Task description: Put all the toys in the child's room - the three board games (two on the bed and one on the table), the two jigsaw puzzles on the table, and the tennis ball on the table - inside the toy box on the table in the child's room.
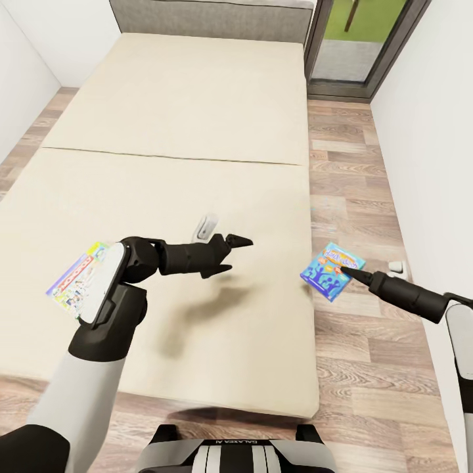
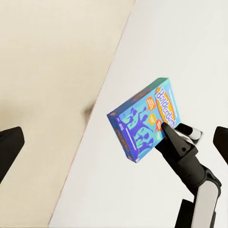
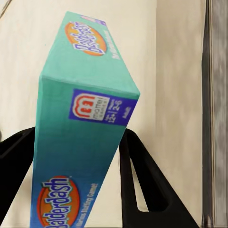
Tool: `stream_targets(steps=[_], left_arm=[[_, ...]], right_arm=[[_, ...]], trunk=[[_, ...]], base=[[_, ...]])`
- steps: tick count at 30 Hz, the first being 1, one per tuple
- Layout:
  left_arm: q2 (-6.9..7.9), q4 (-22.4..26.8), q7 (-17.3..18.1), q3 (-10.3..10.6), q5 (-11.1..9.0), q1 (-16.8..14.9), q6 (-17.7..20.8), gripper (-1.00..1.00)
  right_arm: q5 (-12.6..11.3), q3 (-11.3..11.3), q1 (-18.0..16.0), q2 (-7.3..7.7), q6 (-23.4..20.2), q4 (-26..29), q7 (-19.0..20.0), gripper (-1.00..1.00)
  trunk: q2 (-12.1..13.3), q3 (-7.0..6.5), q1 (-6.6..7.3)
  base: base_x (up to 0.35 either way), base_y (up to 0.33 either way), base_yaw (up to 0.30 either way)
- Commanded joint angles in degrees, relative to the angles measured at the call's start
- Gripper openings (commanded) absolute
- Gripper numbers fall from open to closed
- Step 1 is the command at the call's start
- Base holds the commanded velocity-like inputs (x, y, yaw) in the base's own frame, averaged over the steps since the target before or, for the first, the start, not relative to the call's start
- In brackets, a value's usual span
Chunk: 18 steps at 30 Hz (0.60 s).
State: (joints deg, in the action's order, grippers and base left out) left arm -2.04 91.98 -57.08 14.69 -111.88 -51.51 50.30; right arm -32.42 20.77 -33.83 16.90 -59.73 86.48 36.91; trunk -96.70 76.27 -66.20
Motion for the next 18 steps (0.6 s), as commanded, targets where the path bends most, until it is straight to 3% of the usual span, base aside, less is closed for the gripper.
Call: stream_targets(steps=[1, 18], left_arm=[[0.00, 0.0, -0.4, -0.1, -0.5, 0.3, 0.1, 1.00], [1.16, 0.0, 0.4, -0.3, -0.9, 6.3, 0.6, 1.00]], right_arm=[[0.2, 0.1, 0.3, 0.06, -0.3, 0.3, 0.4, -1.00], [0.3, -0.1, 1.5, -0.04, -0.3, 1.4, 0.3, -1.00]], trunk=[[0.0, 0.03, 0.00], [0.0, -0.04, 0.00]], base=[[0.000, 0.000, 0.000], [0.000, 0.000, 0.000]])
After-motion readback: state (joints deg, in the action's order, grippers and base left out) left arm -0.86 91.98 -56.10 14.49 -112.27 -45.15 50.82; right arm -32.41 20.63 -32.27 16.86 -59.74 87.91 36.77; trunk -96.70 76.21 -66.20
